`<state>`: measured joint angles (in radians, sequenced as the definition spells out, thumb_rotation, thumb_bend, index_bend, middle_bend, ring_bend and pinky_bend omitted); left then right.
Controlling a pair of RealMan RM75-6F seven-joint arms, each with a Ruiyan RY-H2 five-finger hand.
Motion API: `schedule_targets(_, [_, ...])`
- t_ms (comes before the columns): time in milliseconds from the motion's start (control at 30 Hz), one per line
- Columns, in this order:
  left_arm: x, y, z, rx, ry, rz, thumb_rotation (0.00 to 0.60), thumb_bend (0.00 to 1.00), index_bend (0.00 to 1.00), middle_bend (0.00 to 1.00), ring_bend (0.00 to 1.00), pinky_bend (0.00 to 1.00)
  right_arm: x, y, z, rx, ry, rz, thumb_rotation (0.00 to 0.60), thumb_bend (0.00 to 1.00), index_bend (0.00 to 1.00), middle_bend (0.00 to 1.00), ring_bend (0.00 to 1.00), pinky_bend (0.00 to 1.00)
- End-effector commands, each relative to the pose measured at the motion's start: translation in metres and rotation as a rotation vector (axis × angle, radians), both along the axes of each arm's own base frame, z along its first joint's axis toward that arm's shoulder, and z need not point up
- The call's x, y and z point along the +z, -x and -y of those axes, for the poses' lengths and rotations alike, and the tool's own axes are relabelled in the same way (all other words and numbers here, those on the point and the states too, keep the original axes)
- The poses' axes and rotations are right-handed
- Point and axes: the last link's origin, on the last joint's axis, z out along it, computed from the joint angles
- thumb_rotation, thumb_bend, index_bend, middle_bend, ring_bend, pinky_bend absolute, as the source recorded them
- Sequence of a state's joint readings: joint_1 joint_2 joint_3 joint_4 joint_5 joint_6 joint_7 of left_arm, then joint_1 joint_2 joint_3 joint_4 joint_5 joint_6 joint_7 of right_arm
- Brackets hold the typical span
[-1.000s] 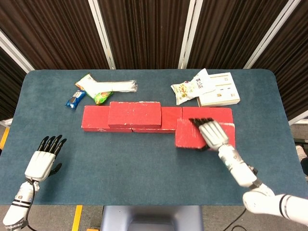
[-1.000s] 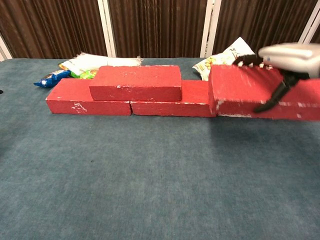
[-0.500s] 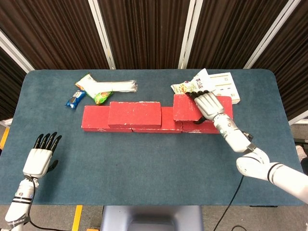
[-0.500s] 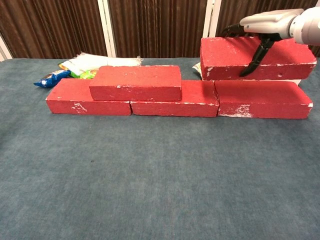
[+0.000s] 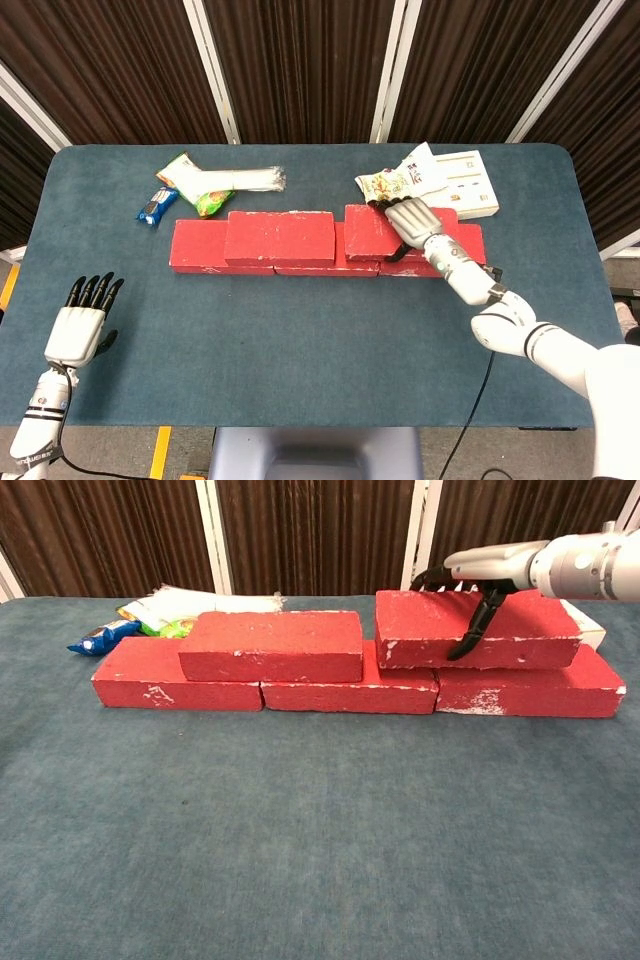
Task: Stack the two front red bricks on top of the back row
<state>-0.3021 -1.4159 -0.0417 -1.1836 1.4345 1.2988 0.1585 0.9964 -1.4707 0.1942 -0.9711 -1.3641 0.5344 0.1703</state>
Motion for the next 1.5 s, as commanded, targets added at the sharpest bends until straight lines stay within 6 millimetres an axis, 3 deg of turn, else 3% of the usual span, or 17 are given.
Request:
schedule_targets(33, [0.0,0.0,0.0,0.001,-0.002,0.001,0.6,0.32,0.0,0.0,0.0,0.01,-0.006,-0.001,0.0,0.006,-0.018,-0.01,0.6,0.17,0.59,0.54,0.53,0.72])
schedule_targets(367, [-0.001,0.001,-0.001,0.007,0.007,0.003,0.6,0.32,0.0,0.0,0.0,0.01,-0.015,-0.002,0.002,-0.006,-0.043,-0.002,0.6,0.17,0.52,0.54,0.53,0.71])
schedule_targets(667, [-0.001,0.001,-0.001,0.008,0.01,0.005,0.6,0.32,0.0,0.0,0.0,0.01,-0.019,-0.004,0.002,-0.006,-0.053,0.004,0.6,0.16,0.36,0.54,0.48,0.68])
schedule_targets(933, [-0.001,0.001,-0.001,0.009,0.012,0.005,0.6,0.32,0.0,0.0,0.0,0.01,-0.021,-0.006,0.005,-0.021,-0.057,-0.003,0.6,0.16,0.16,0.45,0.39,0.62])
schedule_targets(1267, [0.0,0.001,-0.001,0.007,0.013,0.007,0.6,0.32,0.0,0.0,0.0,0.01,-0.021,-0.008,0.006,-0.034,-0.062,0.004,0.6,0.16,0.05,0.42,0.35,0.6])
schedule_targets(1500, [0.0,0.001,-0.001,0.009,0.014,0.009,0.6,0.32,0.0,0.0,0.0,0.01,-0.02,-0.008,0.005,-0.035,-0.066,-0.004,0.6,0.16,0.0,0.34,0.25,0.52])
